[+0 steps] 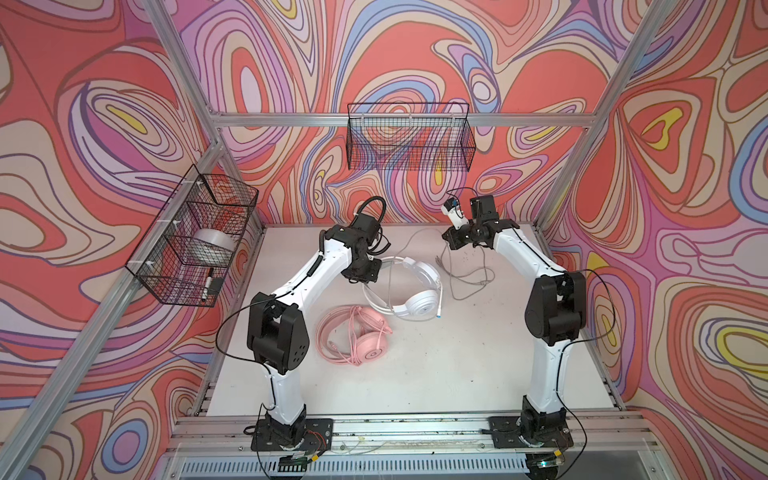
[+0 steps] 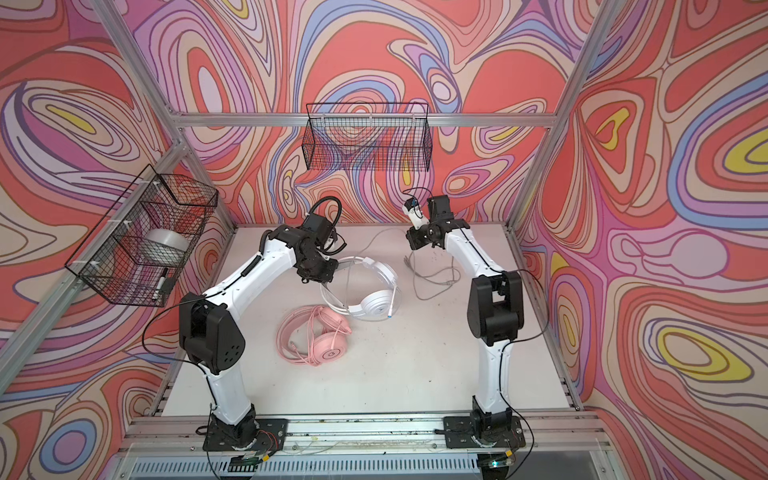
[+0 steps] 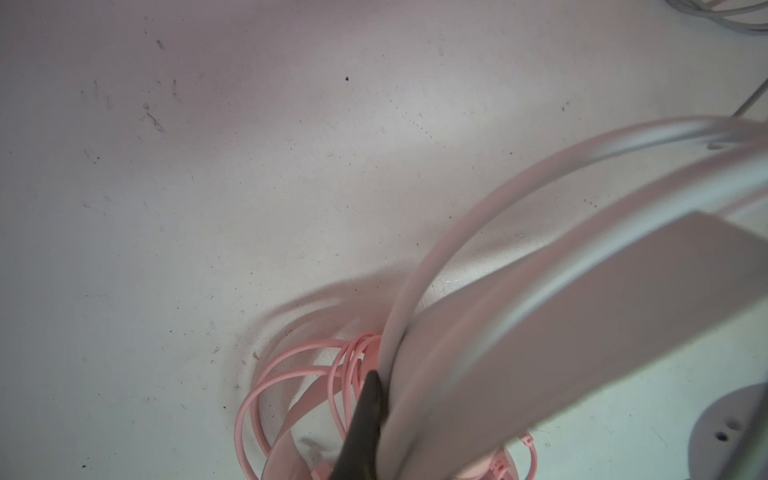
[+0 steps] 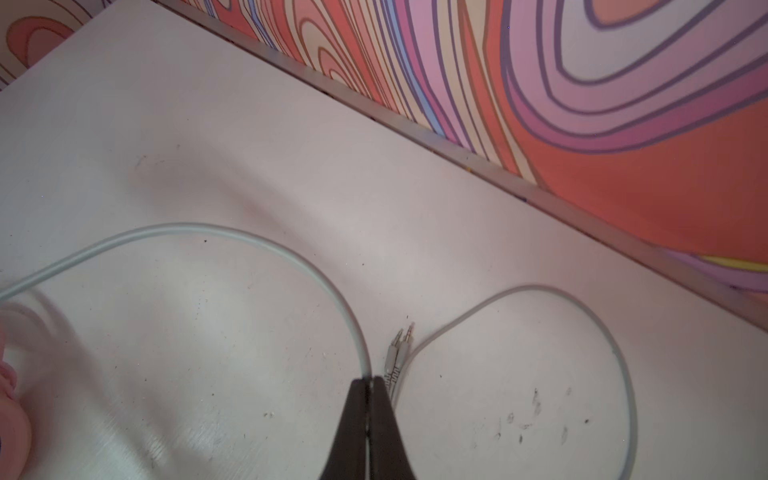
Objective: Wrap the headphones
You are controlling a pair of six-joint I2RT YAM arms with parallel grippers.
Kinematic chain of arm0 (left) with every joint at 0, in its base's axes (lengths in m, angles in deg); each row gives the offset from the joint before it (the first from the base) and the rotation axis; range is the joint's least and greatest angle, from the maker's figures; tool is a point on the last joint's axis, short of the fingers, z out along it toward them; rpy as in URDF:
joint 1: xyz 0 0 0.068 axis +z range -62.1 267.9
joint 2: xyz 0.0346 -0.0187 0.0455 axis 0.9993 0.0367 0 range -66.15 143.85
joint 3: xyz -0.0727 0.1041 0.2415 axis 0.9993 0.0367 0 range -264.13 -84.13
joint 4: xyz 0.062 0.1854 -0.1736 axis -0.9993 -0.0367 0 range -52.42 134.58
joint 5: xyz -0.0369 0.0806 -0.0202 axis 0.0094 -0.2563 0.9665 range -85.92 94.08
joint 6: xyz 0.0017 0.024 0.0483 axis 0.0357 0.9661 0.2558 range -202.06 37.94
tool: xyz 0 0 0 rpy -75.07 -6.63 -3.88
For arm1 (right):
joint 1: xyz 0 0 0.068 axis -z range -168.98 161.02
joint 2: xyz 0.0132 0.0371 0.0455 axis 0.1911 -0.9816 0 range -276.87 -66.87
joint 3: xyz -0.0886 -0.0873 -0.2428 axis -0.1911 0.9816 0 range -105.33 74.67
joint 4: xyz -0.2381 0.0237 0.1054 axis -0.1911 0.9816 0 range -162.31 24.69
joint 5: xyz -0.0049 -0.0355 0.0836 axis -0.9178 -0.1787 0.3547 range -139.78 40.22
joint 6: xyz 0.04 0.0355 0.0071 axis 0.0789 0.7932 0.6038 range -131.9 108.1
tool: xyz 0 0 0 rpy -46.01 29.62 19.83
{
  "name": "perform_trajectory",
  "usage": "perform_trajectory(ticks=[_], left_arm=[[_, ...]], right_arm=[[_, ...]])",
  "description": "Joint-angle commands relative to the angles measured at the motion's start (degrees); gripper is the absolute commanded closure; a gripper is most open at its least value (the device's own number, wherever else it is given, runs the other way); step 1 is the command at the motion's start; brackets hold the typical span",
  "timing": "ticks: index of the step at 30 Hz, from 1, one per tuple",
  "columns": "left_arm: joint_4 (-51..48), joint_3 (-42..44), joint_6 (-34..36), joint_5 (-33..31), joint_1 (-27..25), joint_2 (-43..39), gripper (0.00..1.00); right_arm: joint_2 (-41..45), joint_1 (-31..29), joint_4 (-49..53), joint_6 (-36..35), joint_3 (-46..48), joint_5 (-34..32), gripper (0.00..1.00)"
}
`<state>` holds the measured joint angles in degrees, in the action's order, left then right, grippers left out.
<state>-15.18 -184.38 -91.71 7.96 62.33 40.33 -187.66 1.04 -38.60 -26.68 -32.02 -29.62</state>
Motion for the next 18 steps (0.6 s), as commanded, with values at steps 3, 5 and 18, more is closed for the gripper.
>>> perform_trajectory(ticks=[3, 5, 18], left_arm=[[2.1, 0.3, 0.1, 4.3, -0.2, -4.6, 1.00], [2.1, 0.0, -0.9, 5.1, 0.0, -5.0, 1.00], [4.8, 2.6, -6.2, 12.9, 4.0, -8.0, 1.00]], right_arm=[[-2.7, 0.5, 5.9, 5.9, 0.4, -2.7, 1.00], [-0.9, 0.5, 4.1, 6.9, 4.8, -1.6, 1.00], [4.4, 0.6, -2.3, 11.9, 22.8, 1.5, 1.00]])
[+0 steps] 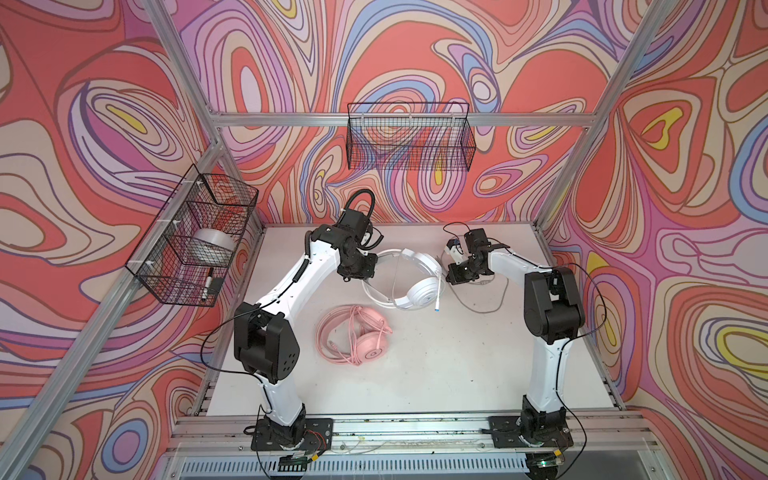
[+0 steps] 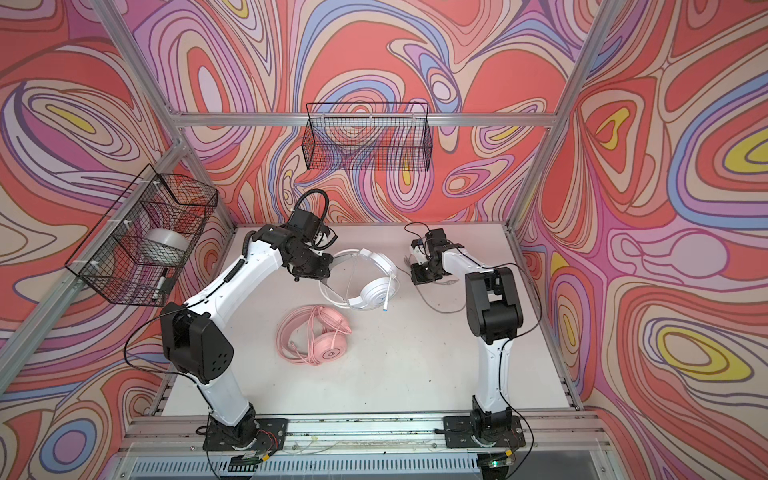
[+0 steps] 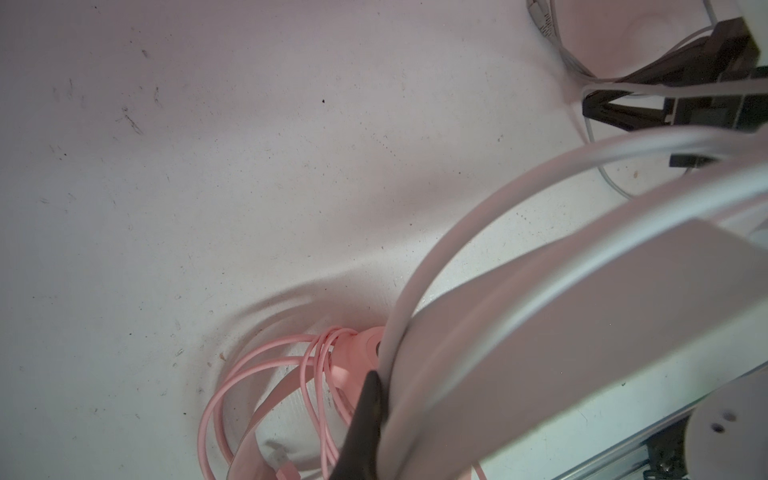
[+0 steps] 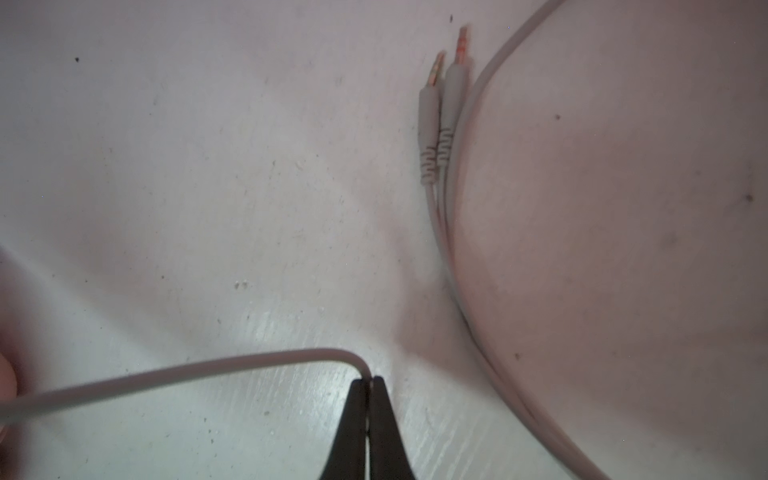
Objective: Wrap the headphones
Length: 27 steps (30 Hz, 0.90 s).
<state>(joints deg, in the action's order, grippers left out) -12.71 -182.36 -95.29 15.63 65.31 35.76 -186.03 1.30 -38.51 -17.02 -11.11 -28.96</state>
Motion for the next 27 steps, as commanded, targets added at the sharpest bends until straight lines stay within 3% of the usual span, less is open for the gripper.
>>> perform_trajectory(ticks=[1, 6, 14, 27], left_arm=[[2.8, 0.9, -3.1, 5.9, 1.2, -3.7, 1.00], [3.5, 1.3, -4.6, 7.0, 2.3, -3.8, 1.00], [4.7, 2.3, -6.9, 9.7, 4.4, -4.4, 1.00], [4.7, 0.6, -8.5, 11.8, 6.4, -3.7, 1.00]], right_arm=[[3.1, 0.3, -3.4, 2.6, 3.1, 1.1, 1.00], [2.6, 0.3, -4.4, 4.6, 5.9, 1.6, 0.99], [3.5, 0.2, -4.2, 5.5, 9.8, -0.2, 0.76], [5.9, 0.3, 0.4, 2.8, 15.6, -3.3, 0.65]])
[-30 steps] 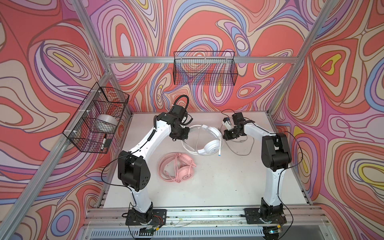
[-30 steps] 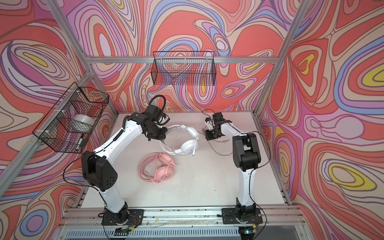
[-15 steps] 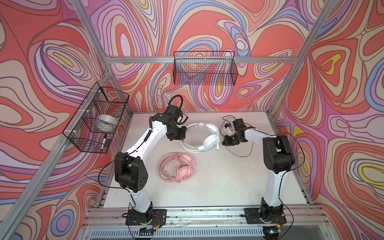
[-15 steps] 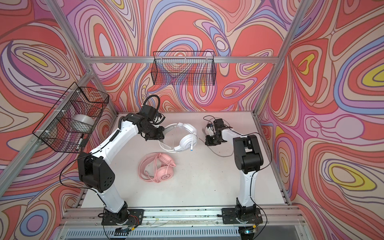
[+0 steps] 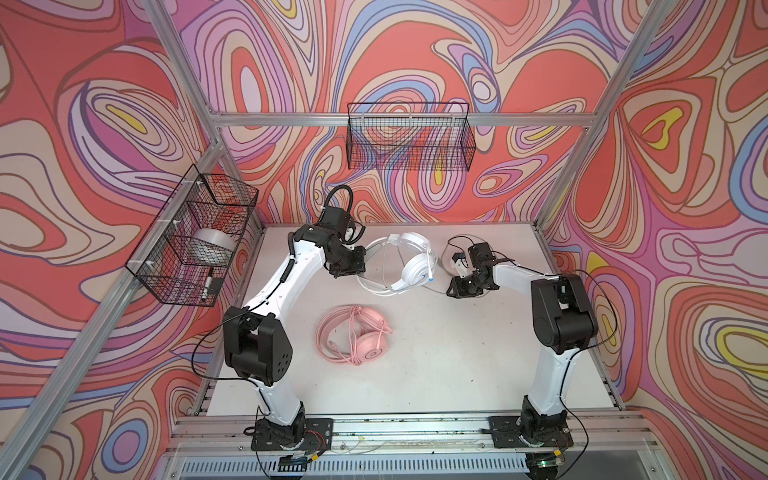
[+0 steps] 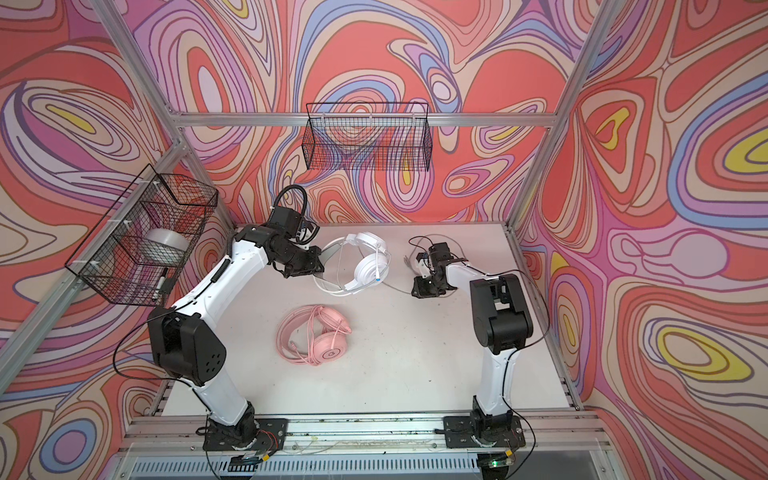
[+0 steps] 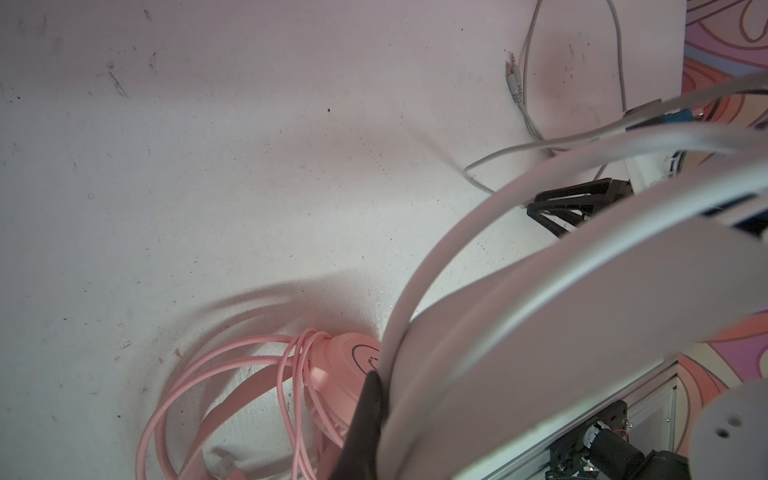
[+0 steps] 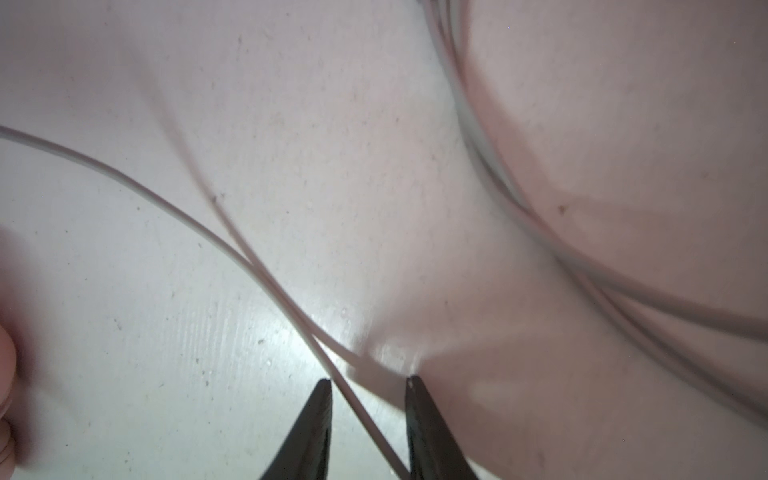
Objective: Wrap the headphones
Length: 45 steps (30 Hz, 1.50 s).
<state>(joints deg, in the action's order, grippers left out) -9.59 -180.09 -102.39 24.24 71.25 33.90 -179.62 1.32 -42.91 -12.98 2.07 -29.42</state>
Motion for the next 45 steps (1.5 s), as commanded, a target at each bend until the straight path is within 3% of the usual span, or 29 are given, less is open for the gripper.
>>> perform_trajectory(ticks=[1, 8, 13, 22, 25, 28, 31, 32, 39, 45], left_arm=[[1.3, -2.1, -1.5, 3.2, 0.5, -1.6, 1.00], [0.2, -3.3, -1.2, 2.8, 0.6, 0.2, 1.00], [0.1, -3.4, -1.3, 3.2, 0.6, 1.0, 1.00], [0.1, -3.6, -1.7, 3.7, 0.6, 1.6, 1.00], [-0.1, -3.7, -1.8, 3.4, 0.6, 1.8, 1.00], [-0.9, -4.2, -1.6, 2.7, 0.6, 2.2, 1.00], [-1.7, -4.8, -1.5, 1.7, 0.6, 2.8, 1.00], [-2.3, -5.2, -1.4, 1.2, 0.7, 3.2, 1.00], [-2.0, -5.0, -4.3, 0.2, 2.3, 3.8, 1.00], [-1.8, -6.6, -7.4, -1.8, 2.6, 5.8, 1.00]], right_arm=[[-0.4, 0.3, 5.3, -1.6, 2.7, -3.1, 0.64], [0.5, 0.2, 8.1, -6.6, 3.0, -4.0, 0.48], [0.7, 0.1, 12.0, -12.8, 0.2, -10.9, 0.40], [-4.0, 0.0, 18.1, -28.6, -3.9, -15.9, 0.41], [-5.7, -0.1, 17.8, -30.1, -3.9, -17.1, 0.49], [-5.5, -0.8, 16.3, -30.8, -1.7, -17.2, 0.63], [-1.3, -1.6, 12.6, -31.5, 2.9, -13.1, 0.94], [1.1, -1.7, 10.7, -31.3, 4.7, -10.9, 1.00], [18.6, -2.5, 7.6, -30.1, 12.6, 0.6, 1.00], [27.3, -11.4, 14.3, -31.5, 14.9, 0.5, 1.00]])
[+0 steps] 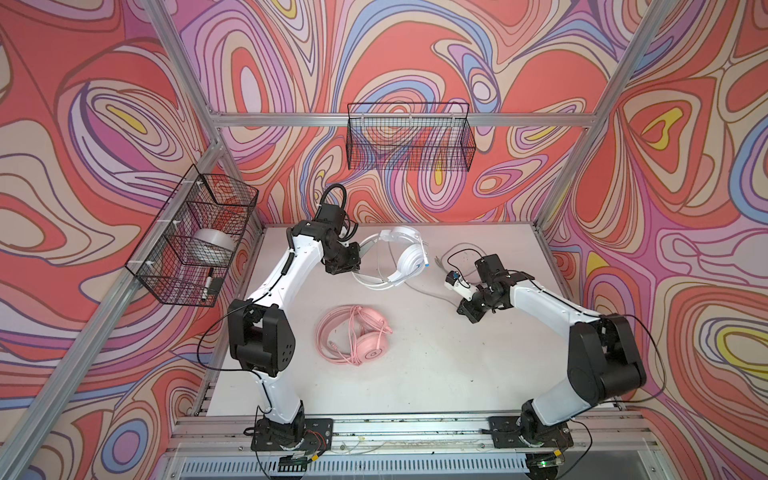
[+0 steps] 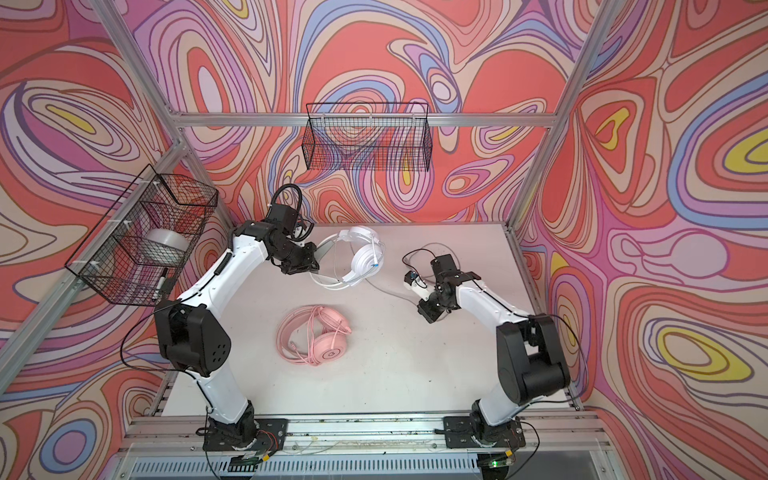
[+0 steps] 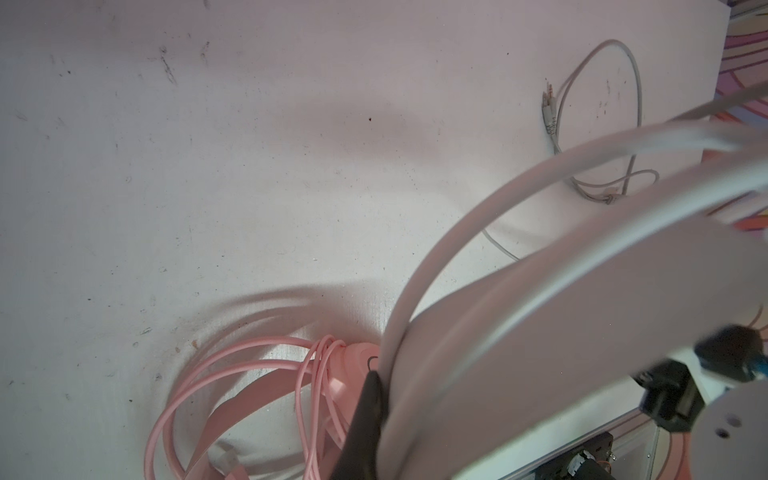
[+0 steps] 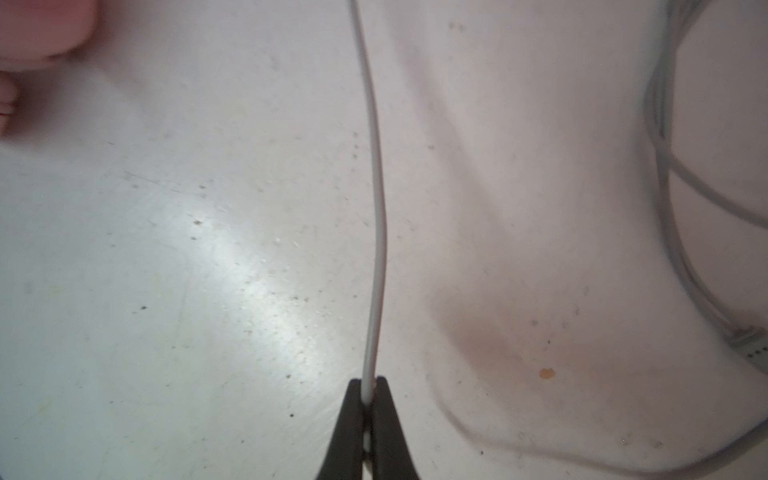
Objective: Wrap the headphones
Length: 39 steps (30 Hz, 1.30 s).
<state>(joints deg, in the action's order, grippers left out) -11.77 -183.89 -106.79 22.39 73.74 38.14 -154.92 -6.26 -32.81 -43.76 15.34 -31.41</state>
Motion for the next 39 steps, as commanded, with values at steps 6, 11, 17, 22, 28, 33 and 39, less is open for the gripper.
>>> perform_trajectory(ticks=[6, 11, 17, 22, 28, 33, 39], left_arm=[[-1.7, -5.3, -4.1, -6.7, 0.1, 4.6, 1.00], [-2.9, -5.6, -3.6, -10.7, -0.6, 6.7, 1.00], [-5.9, -6.3, -0.6, -16.3, -3.4, 8.7, 1.00], [-7.3, -5.8, 1.8, -18.7, -5.4, 9.6, 1.00], [-8.1, -5.8, 7.3, -18.7, -8.5, 9.8, 1.00], [-9.4, -5.9, 10.1, -19.5, -10.1, 9.8, 1.00], [-9.6, -4.6, 14.6, -19.4, -11.6, 8.4, 1.00]], right_arm=[[10.9, -11.6, 9.1, -0.9, 1.1, 4.1, 1.00], [15.3, -14.2, 12.0, -4.0, -4.1, 7.2, 1.00], [15.1, -14.4, 12.3, -8.7, -11.9, 7.8, 1.00], [12.5, -14.4, 11.1, -12.5, -17.6, 7.7, 1.00], [5.2, -14.3, 8.2, -14.9, -25.2, 2.3, 1.00], [-3.4, -13.9, 8.7, -16.5, -33.6, 1.0, 1.00], [-10.7, -11.4, 5.3, -19.2, -37.0, -3.4, 1.00]])
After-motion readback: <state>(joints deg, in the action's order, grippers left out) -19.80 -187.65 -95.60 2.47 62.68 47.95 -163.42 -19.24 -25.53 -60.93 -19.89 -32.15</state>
